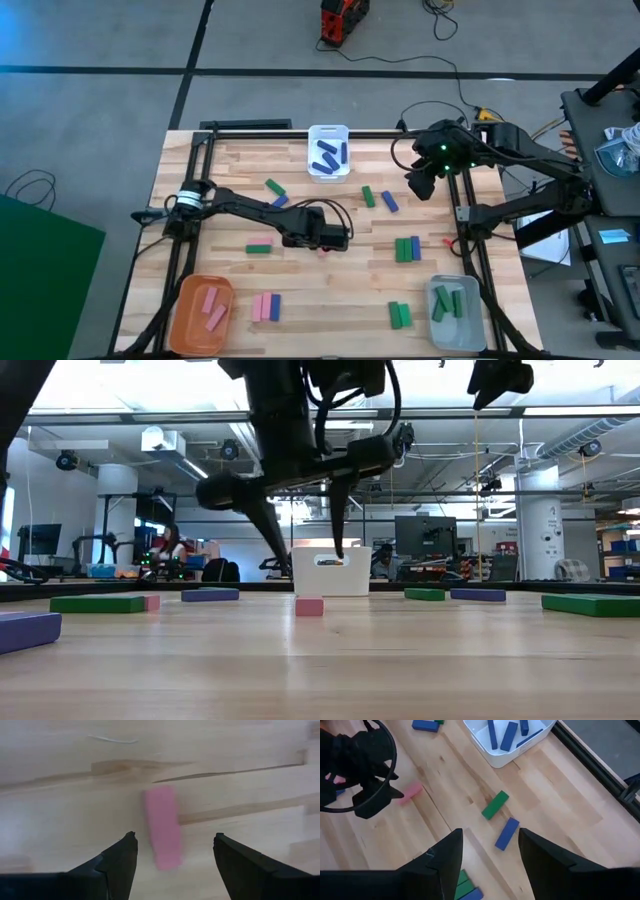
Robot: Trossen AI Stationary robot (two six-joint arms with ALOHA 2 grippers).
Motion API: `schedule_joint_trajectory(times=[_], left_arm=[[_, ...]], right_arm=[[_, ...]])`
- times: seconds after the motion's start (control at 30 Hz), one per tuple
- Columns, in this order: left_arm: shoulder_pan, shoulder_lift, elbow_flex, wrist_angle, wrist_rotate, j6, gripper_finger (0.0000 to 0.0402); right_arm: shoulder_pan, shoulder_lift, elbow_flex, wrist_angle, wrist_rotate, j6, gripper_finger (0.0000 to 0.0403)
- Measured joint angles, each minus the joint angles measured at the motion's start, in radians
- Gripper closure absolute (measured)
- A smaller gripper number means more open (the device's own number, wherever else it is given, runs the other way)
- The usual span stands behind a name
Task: Sort blocks
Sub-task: Put the pink block into the orange bin
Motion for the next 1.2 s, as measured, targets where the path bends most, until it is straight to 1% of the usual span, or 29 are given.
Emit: schedule_joint_trajectory(times=[0.1, 0.27, 0.4, 0.5, 0.67, 0.83, 1.0, 1.2], left_arm=[[0.002, 0.000, -0.023, 0.011, 0.000, -0.002, 0.0166], [0.003, 0.000, -0.088, 0.090, 0.000, -0.021, 0.0166], [0.003, 0.003, -0.140, 0.226, -0.013, -0.004, 0.0166], [0.005, 0.022, -0.157, 0.265, -0.014, 0.001, 0.0166], [0.004, 0.043, -0.155, 0.288, -0.016, 0.005, 0.0166], [0.003, 0.054, -0.155, 0.291, -0.020, 0.048, 0.0167], [0.004, 0.056, -0.154, 0.288, -0.039, 0.055, 0.0170], [0.005, 0.057, -0.153, 0.276, -0.039, 0.055, 0.0171]], right_arm=[[0.000, 0.002, 0.000, 0.000, 0.000, 0.012, 0.0222], [0.000, 0.003, 0.000, 0.000, 0.000, 0.024, 0.0227], [0.000, 0.003, 0.000, 0.000, 0.000, 0.034, 0.0226], [0.000, 0.003, 0.000, 0.001, 0.000, 0.036, 0.0222], [0.000, 0.003, 0.000, 0.005, 0.001, 0.042, 0.0219], [0.000, 0.003, 0.000, 0.009, 0.001, 0.048, 0.0226], [0.000, 0.003, 0.000, 0.008, 0.001, 0.052, 0.0232], [0.000, 0.003, 0.000, 0.008, 0.002, 0.052, 0.0227]])
